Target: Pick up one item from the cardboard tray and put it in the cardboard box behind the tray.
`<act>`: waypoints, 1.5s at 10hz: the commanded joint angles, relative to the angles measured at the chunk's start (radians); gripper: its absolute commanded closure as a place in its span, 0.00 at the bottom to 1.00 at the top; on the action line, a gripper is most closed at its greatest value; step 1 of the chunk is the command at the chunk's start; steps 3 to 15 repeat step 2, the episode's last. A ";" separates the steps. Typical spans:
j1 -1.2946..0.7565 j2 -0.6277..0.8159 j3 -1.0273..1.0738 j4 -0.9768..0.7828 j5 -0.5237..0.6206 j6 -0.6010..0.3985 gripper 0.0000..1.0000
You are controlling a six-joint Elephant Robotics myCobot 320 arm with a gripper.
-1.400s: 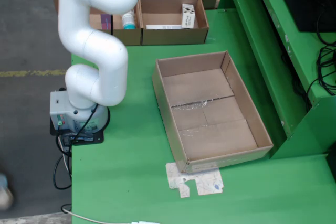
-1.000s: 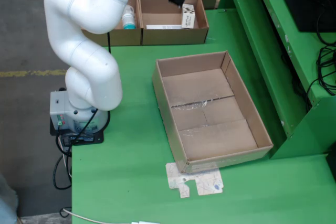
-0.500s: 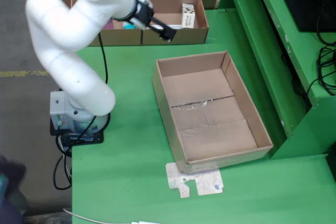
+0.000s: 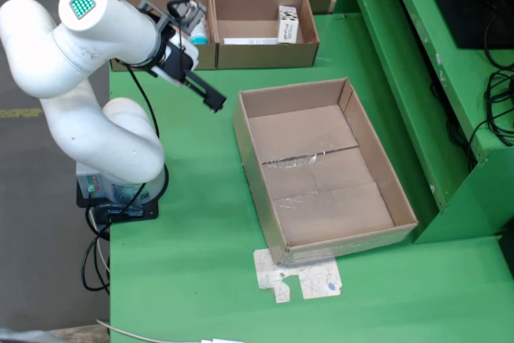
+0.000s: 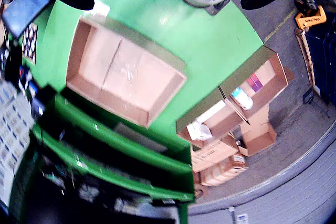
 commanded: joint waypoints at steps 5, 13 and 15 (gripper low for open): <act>-0.445 -0.010 0.011 -0.644 0.006 -0.008 0.00; -0.445 -0.010 0.011 -0.644 0.006 -0.008 0.00; -0.445 -0.010 0.011 -0.644 0.006 -0.008 0.00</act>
